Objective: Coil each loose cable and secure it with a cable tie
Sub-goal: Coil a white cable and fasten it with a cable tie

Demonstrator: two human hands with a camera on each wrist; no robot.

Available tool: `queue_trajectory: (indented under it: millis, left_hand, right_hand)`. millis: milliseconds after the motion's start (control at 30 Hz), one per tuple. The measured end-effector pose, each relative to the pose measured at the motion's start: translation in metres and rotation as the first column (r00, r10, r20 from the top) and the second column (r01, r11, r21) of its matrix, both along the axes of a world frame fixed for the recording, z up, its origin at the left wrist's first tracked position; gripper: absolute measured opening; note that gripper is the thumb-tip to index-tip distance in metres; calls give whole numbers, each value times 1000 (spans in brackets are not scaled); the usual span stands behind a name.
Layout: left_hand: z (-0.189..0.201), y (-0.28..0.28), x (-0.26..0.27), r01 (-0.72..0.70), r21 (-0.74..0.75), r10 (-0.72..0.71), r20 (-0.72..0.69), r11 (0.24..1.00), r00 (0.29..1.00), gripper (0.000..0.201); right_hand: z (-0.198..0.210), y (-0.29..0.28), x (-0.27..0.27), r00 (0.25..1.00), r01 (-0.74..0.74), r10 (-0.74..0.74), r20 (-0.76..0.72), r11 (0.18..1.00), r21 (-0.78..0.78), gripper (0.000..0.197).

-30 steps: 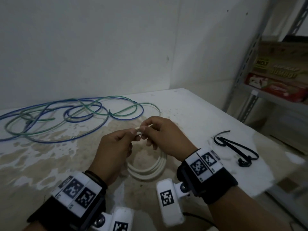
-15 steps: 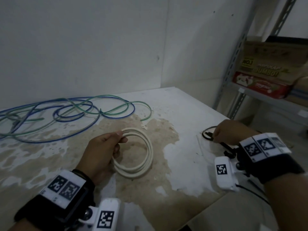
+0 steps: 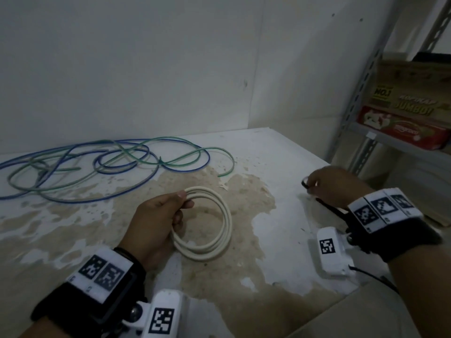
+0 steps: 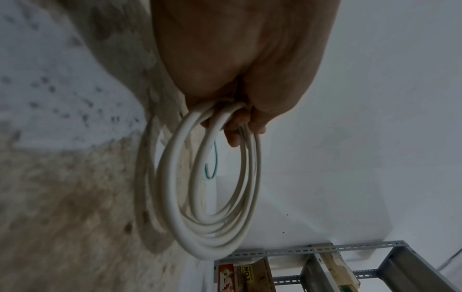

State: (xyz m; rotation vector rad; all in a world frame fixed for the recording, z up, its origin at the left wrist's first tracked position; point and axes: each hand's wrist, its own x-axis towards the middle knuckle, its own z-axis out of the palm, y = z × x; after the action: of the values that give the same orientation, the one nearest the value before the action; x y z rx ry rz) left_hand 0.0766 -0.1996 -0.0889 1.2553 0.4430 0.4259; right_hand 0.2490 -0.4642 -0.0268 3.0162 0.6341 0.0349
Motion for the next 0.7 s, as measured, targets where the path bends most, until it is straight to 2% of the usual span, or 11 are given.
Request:
queue_trajectory:
  millis: [67,133,200,267,333,400,533,633,700]
  left_hand:
    - [1,5,0,-26,1,26,17,1000,1000,21]
    - [1,12,-1,-62,9,61,23,998,998,21]
    - [2,19,-1,-110,36,110,15,993,994,21]
    - [3,26,-2,-169,79,169,6,982,986,21]
    - [4,32,-3,-211,102,211,6,972,977,23]
    - [6,37,-4,-235,103,236,2,967,972,24]
    - [7,46,-6,-263,135,267,-16,955,964,26]
    - [8,48,-7,-247,196,252,0,949,968,28]
    - [8,47,-8,-208,299,214,14,931,977,32]
  right_hand:
    - [18,17,-17,983,-169,138,124,943,288,20]
    - [38,40,-45,931,-362,330,153,800,478,10]
    - [53,64,-75,832,-477,554,27,691,544,14]
    - [56,87,-96,712,-536,694,-102,632,560,21]
    - [50,106,-106,626,-597,759,-180,614,516,19]
    - [39,121,-110,584,-638,769,-260,633,439,18]
    - [26,146,-109,589,-709,740,-324,666,232,26]
    - [20,166,-105,584,-774,764,-275,626,98,31]
    - [14,178,-101,572,-812,796,-199,584,2,31]
